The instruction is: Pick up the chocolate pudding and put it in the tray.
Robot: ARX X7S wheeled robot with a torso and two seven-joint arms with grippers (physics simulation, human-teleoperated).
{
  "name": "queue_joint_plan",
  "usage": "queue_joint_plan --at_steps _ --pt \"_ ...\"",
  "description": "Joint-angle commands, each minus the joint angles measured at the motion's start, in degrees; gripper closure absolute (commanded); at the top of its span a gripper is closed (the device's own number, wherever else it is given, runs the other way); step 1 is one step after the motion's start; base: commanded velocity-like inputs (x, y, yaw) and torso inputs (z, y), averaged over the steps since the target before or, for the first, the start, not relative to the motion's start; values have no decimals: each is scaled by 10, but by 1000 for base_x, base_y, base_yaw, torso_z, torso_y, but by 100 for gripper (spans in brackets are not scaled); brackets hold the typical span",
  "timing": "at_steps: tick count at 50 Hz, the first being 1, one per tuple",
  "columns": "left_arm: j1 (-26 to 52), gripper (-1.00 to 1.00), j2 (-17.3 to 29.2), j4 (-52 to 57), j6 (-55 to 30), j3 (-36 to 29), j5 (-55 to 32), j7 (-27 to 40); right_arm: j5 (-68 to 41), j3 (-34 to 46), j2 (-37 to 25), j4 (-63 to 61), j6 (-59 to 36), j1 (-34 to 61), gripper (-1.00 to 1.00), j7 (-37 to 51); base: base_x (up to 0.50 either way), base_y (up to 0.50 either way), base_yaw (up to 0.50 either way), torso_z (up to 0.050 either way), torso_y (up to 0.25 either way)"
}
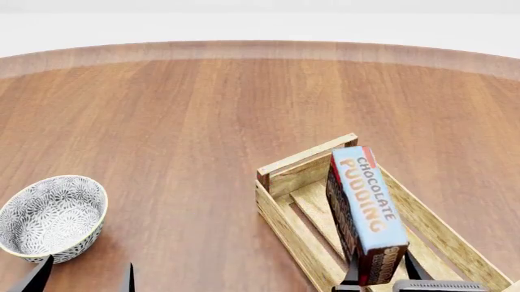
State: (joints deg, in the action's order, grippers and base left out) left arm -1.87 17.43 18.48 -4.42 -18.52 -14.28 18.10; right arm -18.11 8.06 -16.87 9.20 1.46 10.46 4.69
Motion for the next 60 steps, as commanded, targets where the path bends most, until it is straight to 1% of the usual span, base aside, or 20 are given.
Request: queue_joint_plan --at_steps 1,26,35,36,60 --pt "0 -100 2 -4 4 -2 0 0 7 -18 2 45 9 22 100 3 0 0 0 0 0" --pt "5 -100 5 -4 2 -8 -3 4 20 -21 -2 91 16 50 100 20 0 0 0 0 0" --pt "3 -100 6 -3 4 -11 -2 6 20 -20 -3 88 16 46 100 23 0 0 0 0 0" --pt "3 -100 7 -2 2 -11 -1 6 18 -19 -3 86 11 45 -100 23 0 0 0 0 0" --pt "4 -100 10 2 5 -14 -3 12 25 -13 -6 97 24 47 -100 26 0 0 0 0 0"
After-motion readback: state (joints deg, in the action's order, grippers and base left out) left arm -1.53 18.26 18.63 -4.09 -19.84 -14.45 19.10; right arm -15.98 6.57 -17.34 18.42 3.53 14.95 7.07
